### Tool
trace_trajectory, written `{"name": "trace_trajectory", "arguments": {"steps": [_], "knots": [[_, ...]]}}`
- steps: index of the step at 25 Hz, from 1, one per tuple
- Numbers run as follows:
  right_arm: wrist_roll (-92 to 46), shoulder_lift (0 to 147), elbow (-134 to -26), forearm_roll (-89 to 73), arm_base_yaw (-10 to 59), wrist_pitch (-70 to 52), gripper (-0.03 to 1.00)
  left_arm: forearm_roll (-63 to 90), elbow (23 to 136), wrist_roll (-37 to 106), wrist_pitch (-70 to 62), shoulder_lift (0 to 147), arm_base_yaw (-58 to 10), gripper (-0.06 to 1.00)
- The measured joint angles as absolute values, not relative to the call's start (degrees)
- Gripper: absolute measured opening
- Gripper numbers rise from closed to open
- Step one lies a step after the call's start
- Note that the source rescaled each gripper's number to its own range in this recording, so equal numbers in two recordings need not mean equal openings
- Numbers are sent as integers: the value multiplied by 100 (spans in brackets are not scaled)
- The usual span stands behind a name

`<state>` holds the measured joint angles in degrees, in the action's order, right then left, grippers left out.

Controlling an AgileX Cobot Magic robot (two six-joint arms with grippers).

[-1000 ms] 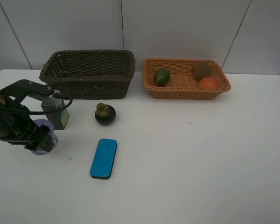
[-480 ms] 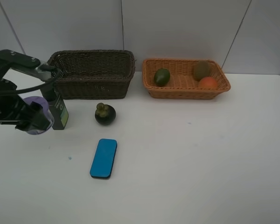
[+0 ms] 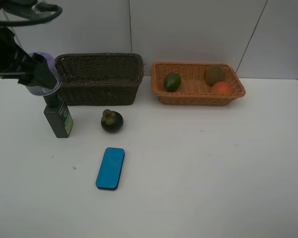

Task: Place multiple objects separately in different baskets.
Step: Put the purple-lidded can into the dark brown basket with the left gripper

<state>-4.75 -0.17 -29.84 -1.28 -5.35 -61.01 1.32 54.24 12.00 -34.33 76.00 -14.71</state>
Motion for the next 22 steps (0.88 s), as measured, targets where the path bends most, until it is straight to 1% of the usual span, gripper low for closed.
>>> {"name": "trace_trajectory", "arguments": {"steps": [5,15,22], "knots": [[-475,-17,-2984,-128,-535,-6101,100,0,6155,1205,-3453,8267,-1471,96],[-475,-17,-2984,-133,-535,-6101,100,-195,8194,1205,-3448,10141,-1471,96],[-475,-17,-2984,-133,-535,-6101,100,-252,9331,1205,-3448,11252,-1471,96]]}}
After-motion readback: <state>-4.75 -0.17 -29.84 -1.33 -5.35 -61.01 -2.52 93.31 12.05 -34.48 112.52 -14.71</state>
